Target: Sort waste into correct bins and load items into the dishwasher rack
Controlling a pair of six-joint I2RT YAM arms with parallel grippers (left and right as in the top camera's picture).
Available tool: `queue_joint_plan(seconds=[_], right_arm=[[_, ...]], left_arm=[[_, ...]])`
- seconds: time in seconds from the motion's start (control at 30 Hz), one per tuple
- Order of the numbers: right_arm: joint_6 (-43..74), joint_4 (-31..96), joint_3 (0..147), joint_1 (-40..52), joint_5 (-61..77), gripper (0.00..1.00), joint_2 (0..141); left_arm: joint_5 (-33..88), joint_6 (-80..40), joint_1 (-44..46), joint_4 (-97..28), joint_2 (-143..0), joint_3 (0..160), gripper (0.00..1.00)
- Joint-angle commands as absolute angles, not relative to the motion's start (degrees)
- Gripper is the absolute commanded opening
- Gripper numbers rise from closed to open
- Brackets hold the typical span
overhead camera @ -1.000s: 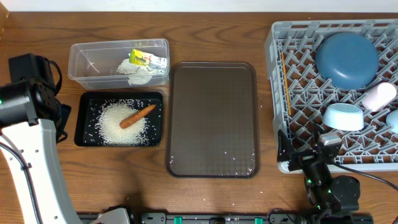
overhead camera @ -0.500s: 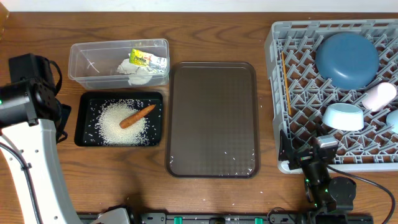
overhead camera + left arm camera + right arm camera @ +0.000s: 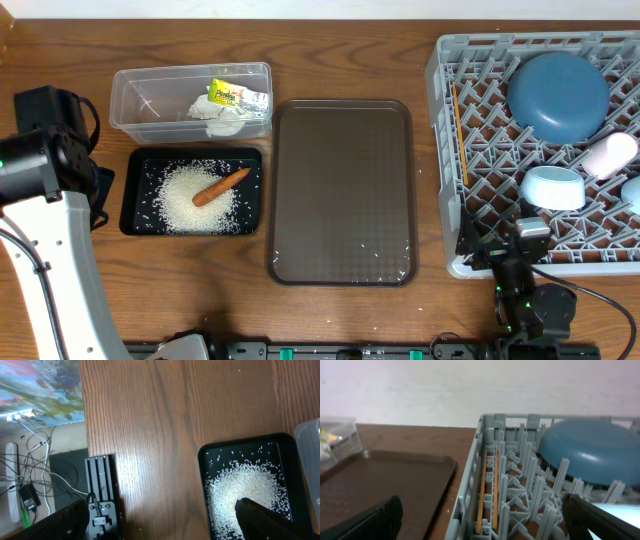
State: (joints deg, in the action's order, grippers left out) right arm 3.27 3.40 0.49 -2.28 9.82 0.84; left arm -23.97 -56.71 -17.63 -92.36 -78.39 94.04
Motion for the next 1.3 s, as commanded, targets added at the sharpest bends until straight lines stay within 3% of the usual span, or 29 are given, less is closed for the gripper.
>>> queue_joint_plan(seconds=[0.0, 1.27], right_arm=[[9.04, 3.9, 0.34, -2.98, 6.83, 0.99, 0.27], [6.79, 3.7, 0.34, -2.98, 6.44, 0.99, 0.4]], left_arm=[[-24.91, -56.38, -17.98, -96.77, -78.37, 93.95, 0.95], [-24.93, -56.36, -17.98, -96.77, -78.7, 93.95, 0.95]])
